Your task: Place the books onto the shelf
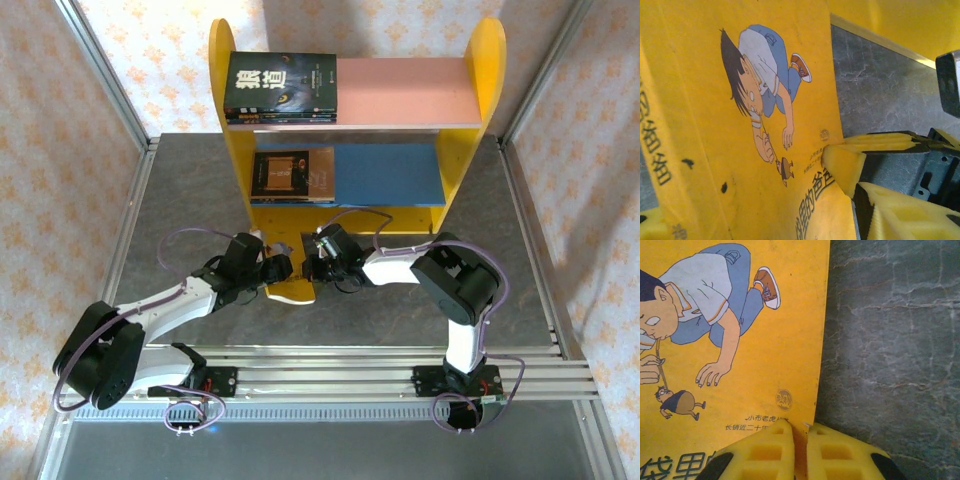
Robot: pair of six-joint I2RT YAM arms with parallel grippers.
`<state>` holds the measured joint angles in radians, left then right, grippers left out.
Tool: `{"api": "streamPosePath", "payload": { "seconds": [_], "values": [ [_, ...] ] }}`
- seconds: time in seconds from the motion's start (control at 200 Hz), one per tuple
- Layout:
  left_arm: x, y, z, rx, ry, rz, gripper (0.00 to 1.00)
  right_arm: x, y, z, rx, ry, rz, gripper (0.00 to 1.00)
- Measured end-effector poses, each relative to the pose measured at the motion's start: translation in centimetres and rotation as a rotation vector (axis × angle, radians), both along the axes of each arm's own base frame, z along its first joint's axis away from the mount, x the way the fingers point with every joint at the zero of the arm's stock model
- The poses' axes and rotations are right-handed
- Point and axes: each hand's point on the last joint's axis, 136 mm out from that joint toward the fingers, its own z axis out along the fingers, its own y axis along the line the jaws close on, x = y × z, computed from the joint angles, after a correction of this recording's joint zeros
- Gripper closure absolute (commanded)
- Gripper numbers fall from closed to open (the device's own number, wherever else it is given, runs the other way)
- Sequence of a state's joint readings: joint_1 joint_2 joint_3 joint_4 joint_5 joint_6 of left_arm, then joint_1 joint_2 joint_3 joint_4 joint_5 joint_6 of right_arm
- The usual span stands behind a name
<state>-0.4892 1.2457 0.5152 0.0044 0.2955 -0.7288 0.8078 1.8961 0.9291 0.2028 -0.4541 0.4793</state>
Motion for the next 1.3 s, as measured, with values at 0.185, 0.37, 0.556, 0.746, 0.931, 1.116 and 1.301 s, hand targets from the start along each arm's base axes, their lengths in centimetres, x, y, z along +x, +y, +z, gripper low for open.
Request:
{"api": "streamPosePath", "payload": {
  "seconds": [0.185, 0.37, 0.556, 0.746, 0.931, 1.116, 1.301],
  "values": [
    [-0.3, 0.1, -0.1, 0.018, 0.016, -0.011, 0.5, 0.0, 0.3, 0.5, 0.019, -0.001, 0.005, 0.66],
    [-0.2, 0.5, 0.4, 0.076, 0.021, -0.02, 0.54, -0.2, 0.8, 1.2, 0.029, -0.015, 0.023, 0.59],
    [-0.3, 0.9, 0.3, 0.109, 0.028, -0.023, 0.57, -0.3, 0.8, 1.2, 0.018, -0.015, 0.029, 0.55],
    [-0.6, 1.4, -0.2, 0.144, 0.04, -0.024, 0.62, -0.4, 0.9, 1.5, 0.012, -0.031, 0.048, 0.47],
    [-0.6, 1.5, -0.2, 0.152, 0.037, -0.029, 0.66, -0.4, 0.5, 1.7, -0.002, -0.042, 0.058, 0.43],
    [-0.7, 1.3, -0.2, 0.158, 0.035, -0.044, 0.72, -0.2, -0.9, 1.6, -0.036, -0.046, 0.043, 0.43],
    [-0.6, 1.2, 0.0, 0.155, 0.031, -0.045, 0.83, 0.0, -2.8, 1.5, -0.074, -0.043, 0.015, 0.41]
  ]
}}
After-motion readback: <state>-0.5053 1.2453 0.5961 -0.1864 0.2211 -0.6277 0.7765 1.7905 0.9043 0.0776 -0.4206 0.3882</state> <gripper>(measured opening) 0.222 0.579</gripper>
